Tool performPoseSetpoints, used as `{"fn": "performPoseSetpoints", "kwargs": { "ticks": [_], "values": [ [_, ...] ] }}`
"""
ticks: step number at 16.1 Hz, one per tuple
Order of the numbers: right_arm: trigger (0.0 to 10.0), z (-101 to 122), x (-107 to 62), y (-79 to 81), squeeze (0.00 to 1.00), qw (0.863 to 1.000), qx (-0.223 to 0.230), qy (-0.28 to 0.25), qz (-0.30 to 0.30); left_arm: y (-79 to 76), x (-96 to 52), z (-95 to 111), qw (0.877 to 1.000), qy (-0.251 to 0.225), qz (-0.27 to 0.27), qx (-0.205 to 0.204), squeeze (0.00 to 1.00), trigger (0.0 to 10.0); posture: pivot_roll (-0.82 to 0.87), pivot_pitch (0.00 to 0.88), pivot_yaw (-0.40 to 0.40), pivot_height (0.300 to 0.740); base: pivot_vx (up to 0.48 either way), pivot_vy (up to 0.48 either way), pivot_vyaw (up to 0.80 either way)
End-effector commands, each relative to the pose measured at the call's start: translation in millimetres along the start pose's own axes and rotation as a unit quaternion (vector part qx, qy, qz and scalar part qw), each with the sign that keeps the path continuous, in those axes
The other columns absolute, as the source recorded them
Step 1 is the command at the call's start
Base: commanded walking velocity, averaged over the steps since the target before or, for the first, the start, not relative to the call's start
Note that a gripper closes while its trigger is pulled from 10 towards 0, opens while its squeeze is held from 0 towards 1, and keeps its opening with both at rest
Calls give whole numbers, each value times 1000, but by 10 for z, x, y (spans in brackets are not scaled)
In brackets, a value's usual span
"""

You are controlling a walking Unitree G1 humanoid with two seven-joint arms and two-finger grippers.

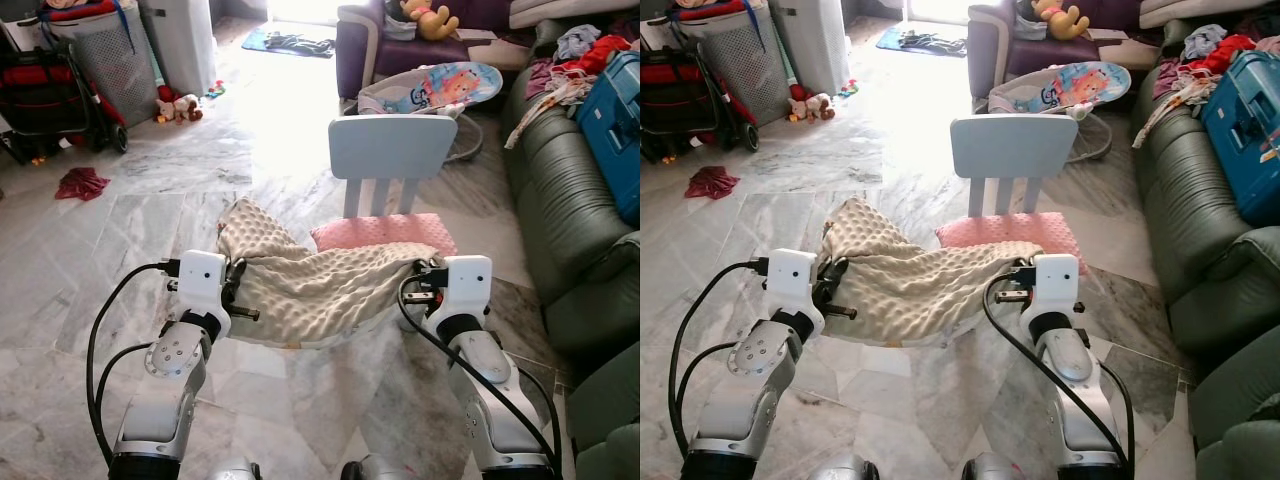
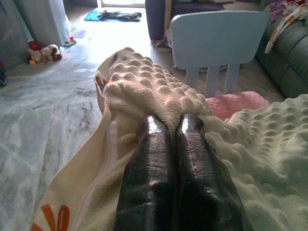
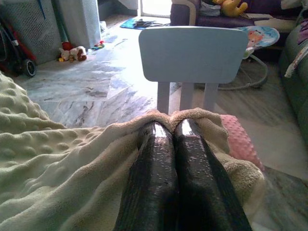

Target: Move the pillow to the sofa

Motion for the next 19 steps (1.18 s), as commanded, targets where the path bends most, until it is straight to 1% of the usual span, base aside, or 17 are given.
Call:
{"fn": "performPoseSetpoints", "kwargs": {
  "ticks": [1,2,5,13,15,19],
  "values": [
    [10000,60,4,17,0,1000,4,-10,2,-17,18,91,1000,-15,-8,-2,0,10000,-33,0,-27,740,-311,0,0],
    [10000,53,5,16,0,1000,5,-7,1,-15,24,92,1000,-15,-8,-2,0,10000,-34,0,-26,740,-330,0,0],
    [10000,51,13,13,0,1000,6,-6,0,-14,34,96,1000,-14,-7,-2,0,10000,-35,0,-25,740,-336,0,-456],
    [10000,49,11,5,0,1000,7,-5,0,-9,33,93,1000,-11,-5,-1,0,10000,-33,0,-26,740,-347,0,0],
    [10000,43,16,15,0,1000,7,-5,-1,18,19,64,1000,-5,-3,-1,0,10000,-36,0,-22,740,-352,0,0],
    [10000,46,21,-10,0,1000,3,-3,-1,0,28,50,1000,-2,-3,-2,0,10000,-41,0,-26,740,-359,0,0]
  ]
}}
Point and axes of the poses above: a point about 5 cm out from each wrist's last joint towards the gripper, its own x axis pointing out of the wrist towards the gripper, its own z axis along the axis of the wrist's last joint, y = z × x, the point moved 1 cm from there along x, pointing out of the wrist towards the gripper, and after that the axes turned 6 degrees about x, right-handed, at the moved point
